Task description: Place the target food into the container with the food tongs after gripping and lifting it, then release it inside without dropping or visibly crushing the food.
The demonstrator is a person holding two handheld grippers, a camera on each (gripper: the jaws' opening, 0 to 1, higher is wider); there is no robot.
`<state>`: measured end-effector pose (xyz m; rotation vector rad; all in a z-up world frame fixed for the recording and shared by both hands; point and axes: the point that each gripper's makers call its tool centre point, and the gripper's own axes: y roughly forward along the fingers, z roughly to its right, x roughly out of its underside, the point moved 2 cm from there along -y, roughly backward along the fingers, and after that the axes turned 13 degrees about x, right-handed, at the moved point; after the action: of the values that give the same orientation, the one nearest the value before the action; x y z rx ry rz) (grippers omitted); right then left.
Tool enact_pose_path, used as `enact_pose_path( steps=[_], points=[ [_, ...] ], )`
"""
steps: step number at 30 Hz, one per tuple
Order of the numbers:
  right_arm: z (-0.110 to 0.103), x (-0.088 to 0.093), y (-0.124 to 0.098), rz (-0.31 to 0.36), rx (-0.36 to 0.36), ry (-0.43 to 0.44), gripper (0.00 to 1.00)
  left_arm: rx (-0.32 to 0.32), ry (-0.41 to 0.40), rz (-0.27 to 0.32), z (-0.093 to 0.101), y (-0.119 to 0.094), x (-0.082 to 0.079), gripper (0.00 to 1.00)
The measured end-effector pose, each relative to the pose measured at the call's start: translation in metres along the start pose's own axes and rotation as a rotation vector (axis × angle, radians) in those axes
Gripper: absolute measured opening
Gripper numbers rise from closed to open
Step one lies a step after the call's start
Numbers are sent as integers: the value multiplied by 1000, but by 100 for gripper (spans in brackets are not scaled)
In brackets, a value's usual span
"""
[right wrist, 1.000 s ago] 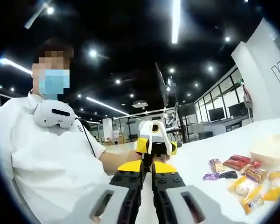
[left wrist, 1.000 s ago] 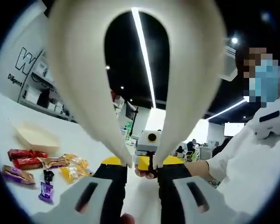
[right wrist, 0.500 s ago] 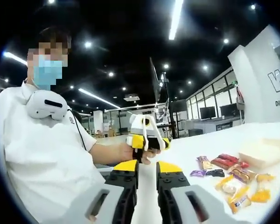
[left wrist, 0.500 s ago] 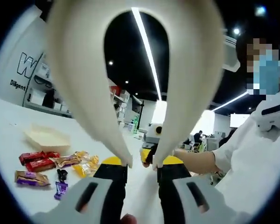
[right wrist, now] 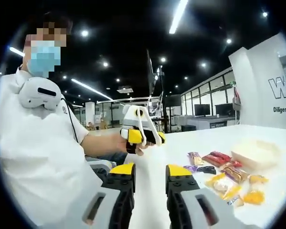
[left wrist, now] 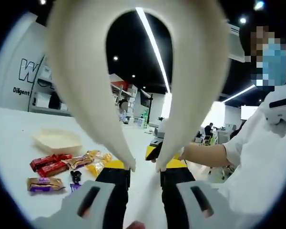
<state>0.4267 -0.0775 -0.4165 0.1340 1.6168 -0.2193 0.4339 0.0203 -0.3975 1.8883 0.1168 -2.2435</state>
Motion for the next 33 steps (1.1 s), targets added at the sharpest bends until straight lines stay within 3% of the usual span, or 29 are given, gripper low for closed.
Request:
enact_pose_path(
  steps=[10,33],
  points=[
    [24,13,0,-86,146,-55,28,-44,43,-66,-9,-4,4,24],
    [40,17,-1,-162,305,-81,38,-107,102,-168,-24,-14,8,23]
  ],
)
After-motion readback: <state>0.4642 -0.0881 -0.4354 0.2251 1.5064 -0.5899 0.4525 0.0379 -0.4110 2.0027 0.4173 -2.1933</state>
